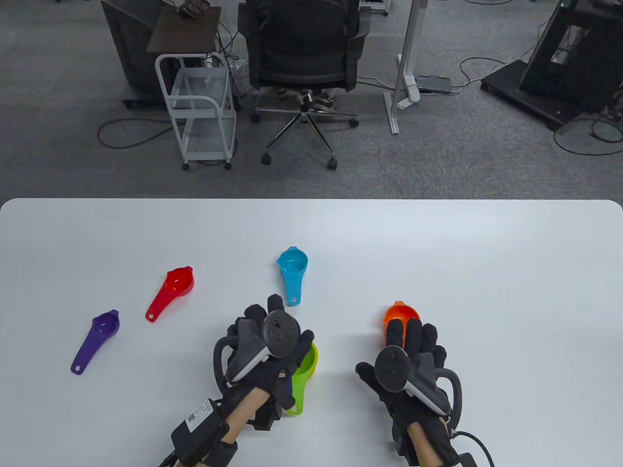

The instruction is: Nest plastic measuring cups

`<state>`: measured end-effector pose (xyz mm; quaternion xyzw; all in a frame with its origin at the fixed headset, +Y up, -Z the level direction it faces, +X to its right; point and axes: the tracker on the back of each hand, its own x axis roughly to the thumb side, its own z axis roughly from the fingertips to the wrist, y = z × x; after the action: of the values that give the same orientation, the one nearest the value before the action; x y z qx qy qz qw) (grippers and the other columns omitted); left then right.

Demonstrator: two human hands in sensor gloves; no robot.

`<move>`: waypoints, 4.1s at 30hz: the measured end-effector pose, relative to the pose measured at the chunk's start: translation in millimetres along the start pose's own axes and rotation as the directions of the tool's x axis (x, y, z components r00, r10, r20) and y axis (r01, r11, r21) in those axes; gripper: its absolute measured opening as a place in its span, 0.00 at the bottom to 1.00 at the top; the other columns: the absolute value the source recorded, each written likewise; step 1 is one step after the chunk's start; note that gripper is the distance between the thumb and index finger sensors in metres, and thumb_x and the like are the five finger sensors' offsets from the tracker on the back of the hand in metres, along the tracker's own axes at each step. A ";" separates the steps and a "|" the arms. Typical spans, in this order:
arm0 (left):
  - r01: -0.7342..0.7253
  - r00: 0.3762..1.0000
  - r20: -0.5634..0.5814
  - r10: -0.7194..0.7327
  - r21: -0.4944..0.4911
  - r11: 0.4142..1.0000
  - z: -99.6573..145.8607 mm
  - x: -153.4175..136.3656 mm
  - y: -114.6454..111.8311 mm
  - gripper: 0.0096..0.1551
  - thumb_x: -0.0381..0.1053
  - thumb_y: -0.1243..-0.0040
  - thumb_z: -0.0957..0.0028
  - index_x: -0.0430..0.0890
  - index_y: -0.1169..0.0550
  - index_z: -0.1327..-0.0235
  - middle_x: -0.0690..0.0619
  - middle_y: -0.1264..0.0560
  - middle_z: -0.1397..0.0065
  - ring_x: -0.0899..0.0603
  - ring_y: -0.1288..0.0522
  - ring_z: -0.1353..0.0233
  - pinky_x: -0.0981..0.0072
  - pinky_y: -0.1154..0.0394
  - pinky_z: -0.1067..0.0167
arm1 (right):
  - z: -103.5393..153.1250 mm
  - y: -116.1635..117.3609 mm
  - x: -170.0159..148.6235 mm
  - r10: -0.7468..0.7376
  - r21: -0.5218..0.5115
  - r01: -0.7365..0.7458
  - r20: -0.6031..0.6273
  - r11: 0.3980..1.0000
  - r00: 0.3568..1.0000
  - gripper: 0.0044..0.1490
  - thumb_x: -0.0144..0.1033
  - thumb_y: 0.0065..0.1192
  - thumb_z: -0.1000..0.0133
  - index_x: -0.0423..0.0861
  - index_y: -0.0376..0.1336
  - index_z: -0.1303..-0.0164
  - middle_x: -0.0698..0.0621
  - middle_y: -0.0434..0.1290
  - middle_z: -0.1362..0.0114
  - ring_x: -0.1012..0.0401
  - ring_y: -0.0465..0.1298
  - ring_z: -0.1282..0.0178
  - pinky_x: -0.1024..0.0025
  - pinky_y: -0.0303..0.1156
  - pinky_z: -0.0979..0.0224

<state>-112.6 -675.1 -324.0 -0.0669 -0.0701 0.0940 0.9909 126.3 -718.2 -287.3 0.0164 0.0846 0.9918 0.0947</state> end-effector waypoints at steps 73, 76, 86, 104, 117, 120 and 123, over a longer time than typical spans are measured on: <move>0.259 0.943 0.192 -0.272 0.092 0.961 43.3 -130.6 8.6 0.57 0.77 0.64 0.44 0.44 0.59 0.14 0.37 0.66 0.13 0.15 0.69 0.26 0.16 0.66 0.41 | -36.5 -3.2 -17.2 0.077 -0.070 -0.089 -0.150 0.994 0.986 0.60 0.66 0.38 0.40 0.42 0.25 0.13 0.27 0.25 0.12 0.27 0.31 0.18 0.20 0.32 0.25; 0.313 0.926 0.204 -0.318 0.058 0.948 40.4 -117.5 -3.5 0.57 0.77 0.64 0.44 0.44 0.60 0.14 0.37 0.66 0.13 0.15 0.69 0.25 0.16 0.66 0.40 | -63.5 2.9 -16.3 0.160 0.020 -0.159 -0.215 0.987 0.964 0.59 0.66 0.38 0.40 0.46 0.22 0.15 0.28 0.25 0.12 0.28 0.31 0.18 0.20 0.32 0.25; 0.337 0.930 0.164 -0.330 -0.014 0.942 27.5 -112.6 -18.0 0.58 0.77 0.64 0.45 0.45 0.61 0.14 0.38 0.67 0.13 0.16 0.69 0.24 0.17 0.66 0.38 | -105.7 13.0 -14.7 0.183 0.134 -0.151 -0.272 0.979 0.945 0.52 0.62 0.39 0.39 0.55 0.23 0.17 0.29 0.29 0.11 0.31 0.43 0.17 0.28 0.44 0.20; 0.227 0.971 0.069 -0.228 0.010 0.974 33.4 -145.0 -2.1 0.58 0.76 0.62 0.44 0.44 0.60 0.14 0.37 0.66 0.13 0.16 0.68 0.23 0.17 0.65 0.38 | -27.3 -33.2 116.8 0.072 -0.150 -0.054 0.117 0.987 0.991 0.57 0.61 0.43 0.36 0.34 0.34 0.12 0.26 0.44 0.15 0.34 0.55 0.27 0.33 0.54 0.27; 0.157 0.988 0.011 -0.156 -0.039 0.987 34.7 -168.3 -0.5 0.57 0.76 0.61 0.44 0.44 0.59 0.14 0.37 0.66 0.13 0.17 0.68 0.23 0.17 0.66 0.38 | -27.7 11.3 184.0 0.200 -0.067 -0.195 0.096 0.979 0.975 0.57 0.59 0.44 0.35 0.32 0.34 0.13 0.23 0.39 0.18 0.32 0.54 0.28 0.30 0.52 0.29; 0.168 0.986 0.015 -0.168 -0.063 0.984 33.3 -165.3 -3.6 0.57 0.76 0.61 0.44 0.43 0.60 0.14 0.36 0.66 0.13 0.17 0.68 0.23 0.17 0.66 0.38 | -31.4 18.6 185.2 0.226 -0.047 -0.223 0.076 0.974 0.971 0.57 0.59 0.44 0.35 0.32 0.34 0.13 0.23 0.39 0.18 0.31 0.53 0.27 0.29 0.51 0.29; 0.176 0.984 0.013 -0.176 -0.076 0.981 32.0 -163.7 -5.4 0.58 0.76 0.61 0.44 0.43 0.60 0.14 0.36 0.66 0.13 0.17 0.69 0.23 0.17 0.66 0.38 | -36.1 25.4 184.9 0.236 -0.034 -0.234 0.068 0.972 0.969 0.57 0.59 0.44 0.35 0.32 0.34 0.13 0.23 0.39 0.18 0.31 0.53 0.27 0.28 0.51 0.28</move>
<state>-275.7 -708.5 -312.5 -0.0984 -0.0822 0.0035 0.9917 -61.6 -713.5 -315.5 0.0608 0.0657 0.9958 -0.0202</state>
